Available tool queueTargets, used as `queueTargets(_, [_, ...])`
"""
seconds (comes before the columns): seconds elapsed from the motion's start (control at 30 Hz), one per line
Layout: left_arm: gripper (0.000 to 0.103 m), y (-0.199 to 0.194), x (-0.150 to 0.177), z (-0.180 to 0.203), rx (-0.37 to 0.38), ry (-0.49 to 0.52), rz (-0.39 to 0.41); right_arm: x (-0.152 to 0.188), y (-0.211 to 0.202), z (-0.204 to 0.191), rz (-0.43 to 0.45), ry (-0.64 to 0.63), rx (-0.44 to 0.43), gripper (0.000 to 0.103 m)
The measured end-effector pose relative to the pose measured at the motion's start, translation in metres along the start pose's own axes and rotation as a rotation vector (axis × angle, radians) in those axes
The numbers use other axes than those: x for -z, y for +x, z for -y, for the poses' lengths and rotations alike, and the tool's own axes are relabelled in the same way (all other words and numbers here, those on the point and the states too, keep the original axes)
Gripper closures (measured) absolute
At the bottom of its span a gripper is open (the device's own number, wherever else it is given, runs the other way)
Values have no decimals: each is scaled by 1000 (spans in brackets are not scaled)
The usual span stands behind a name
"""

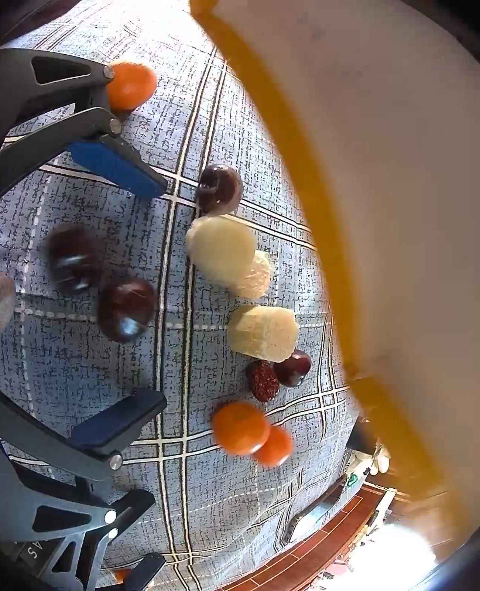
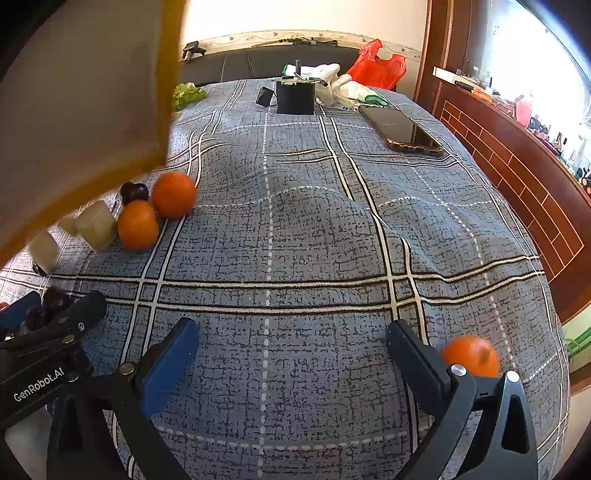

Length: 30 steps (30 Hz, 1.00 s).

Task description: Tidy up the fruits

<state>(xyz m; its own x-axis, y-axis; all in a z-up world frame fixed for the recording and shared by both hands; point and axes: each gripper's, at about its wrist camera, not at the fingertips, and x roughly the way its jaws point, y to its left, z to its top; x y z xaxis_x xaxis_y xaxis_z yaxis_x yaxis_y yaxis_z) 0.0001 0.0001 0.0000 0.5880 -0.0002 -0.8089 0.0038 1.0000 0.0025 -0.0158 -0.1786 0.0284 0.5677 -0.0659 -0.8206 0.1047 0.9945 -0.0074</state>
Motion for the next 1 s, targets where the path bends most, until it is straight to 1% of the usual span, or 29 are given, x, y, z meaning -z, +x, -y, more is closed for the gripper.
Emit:
queueTargets(0.53, [0,-7,1,-6,0,2,1,-2,0,2,0,0,0,0])
queueTargets(0.6, [0,-3,2,0,-2,2,3,-2,0,2,0,0,-1,0])
queueTargets(1.0, [0,-2,2,-1,-1,1,2,0,1,2,-1,1,-1,0])
